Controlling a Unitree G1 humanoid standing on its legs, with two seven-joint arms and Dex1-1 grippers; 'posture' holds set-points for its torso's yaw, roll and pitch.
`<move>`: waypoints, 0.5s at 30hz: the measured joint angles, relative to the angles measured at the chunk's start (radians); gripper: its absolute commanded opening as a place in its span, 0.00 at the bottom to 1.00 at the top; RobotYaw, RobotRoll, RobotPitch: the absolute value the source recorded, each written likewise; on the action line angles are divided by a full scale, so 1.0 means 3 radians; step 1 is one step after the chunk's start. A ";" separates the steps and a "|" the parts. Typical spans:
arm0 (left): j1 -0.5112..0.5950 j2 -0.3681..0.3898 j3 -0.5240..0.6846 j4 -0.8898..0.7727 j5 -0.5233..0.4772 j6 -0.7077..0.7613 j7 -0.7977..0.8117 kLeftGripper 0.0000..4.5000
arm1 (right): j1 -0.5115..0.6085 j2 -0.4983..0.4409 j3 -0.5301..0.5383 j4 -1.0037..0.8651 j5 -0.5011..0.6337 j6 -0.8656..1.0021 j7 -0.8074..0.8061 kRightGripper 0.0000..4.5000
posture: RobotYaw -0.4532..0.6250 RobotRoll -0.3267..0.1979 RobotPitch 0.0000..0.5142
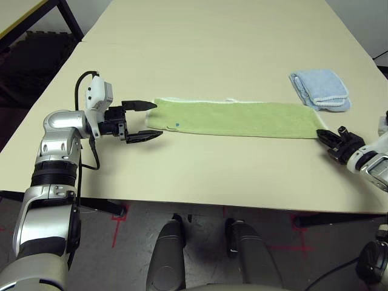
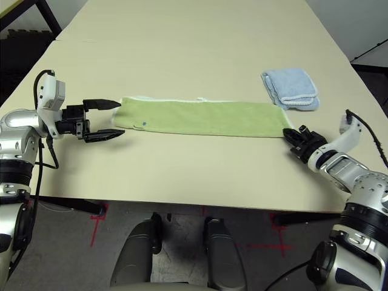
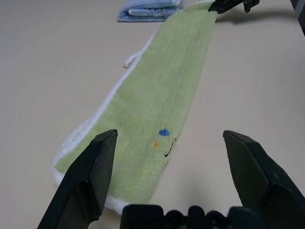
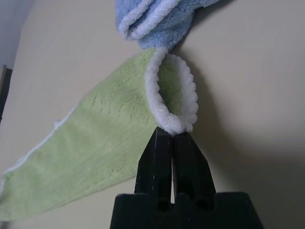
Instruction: Fold the towel and set it aside.
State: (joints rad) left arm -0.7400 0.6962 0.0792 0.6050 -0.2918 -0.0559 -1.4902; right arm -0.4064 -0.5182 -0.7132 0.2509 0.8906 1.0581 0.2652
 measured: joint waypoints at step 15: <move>-0.0002 -0.0017 -0.0004 0.0001 0.0000 0.0001 -0.0033 1.00 | -0.0344 0.0106 0.0354 -0.0414 0.0674 0.0425 0.0286 0.01 | 0.39 0.62 0.37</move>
State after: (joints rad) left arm -0.7406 0.6912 0.0780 0.6052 -0.2919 -0.0557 -1.5001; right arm -0.5097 -0.4865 -0.6070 0.1269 1.0929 1.1857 0.3511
